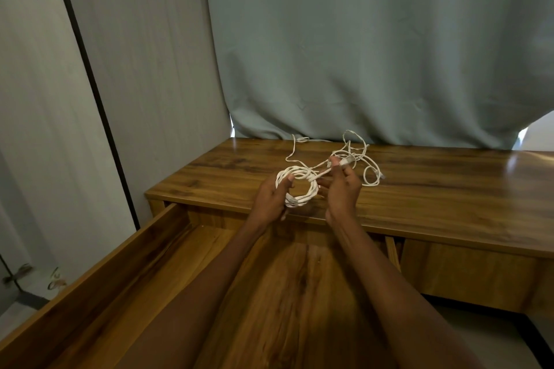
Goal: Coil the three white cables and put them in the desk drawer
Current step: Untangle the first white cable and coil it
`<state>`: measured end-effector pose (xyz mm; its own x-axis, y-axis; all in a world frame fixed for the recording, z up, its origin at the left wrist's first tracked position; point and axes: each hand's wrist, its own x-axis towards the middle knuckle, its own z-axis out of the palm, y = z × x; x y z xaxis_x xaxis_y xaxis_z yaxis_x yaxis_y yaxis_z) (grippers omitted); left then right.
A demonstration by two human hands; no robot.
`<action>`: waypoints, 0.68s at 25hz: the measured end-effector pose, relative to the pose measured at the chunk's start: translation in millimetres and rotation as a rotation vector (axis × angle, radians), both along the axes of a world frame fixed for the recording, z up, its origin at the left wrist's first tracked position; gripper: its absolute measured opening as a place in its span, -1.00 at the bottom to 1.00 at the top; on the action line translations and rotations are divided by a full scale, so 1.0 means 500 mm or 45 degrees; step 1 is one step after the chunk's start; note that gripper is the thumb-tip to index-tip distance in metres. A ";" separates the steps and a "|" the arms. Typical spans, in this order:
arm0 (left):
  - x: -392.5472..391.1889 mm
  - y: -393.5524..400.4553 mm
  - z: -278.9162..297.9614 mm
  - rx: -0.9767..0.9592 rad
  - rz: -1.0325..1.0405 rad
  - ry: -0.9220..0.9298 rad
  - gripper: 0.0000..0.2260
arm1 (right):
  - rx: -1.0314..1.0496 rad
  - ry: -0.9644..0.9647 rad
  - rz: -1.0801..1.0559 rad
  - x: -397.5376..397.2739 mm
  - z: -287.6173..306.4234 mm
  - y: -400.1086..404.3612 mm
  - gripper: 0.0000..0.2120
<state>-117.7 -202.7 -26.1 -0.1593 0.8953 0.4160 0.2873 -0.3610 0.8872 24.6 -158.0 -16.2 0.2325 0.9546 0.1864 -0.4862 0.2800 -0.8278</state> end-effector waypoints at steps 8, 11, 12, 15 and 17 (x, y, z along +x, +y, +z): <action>-0.018 -0.003 -0.022 0.118 0.172 -0.009 -0.78 | -0.312 0.011 0.489 -0.004 -0.027 -0.012 -0.76; -0.020 -0.002 -0.023 0.135 0.195 -0.038 -0.84 | -0.267 -0.152 0.510 -0.025 -0.039 -0.030 -0.72; -0.020 -0.002 -0.024 0.146 0.213 -0.048 -0.83 | -0.236 -0.177 0.529 -0.030 -0.040 -0.037 -0.70; -0.024 -0.003 -0.023 0.178 0.250 -0.080 -0.85 | -0.119 -0.171 0.682 -0.033 -0.034 -0.050 -0.73; -0.028 -0.003 -0.026 0.196 0.235 -0.029 -0.87 | -0.057 -0.253 0.741 -0.033 -0.035 -0.052 -0.77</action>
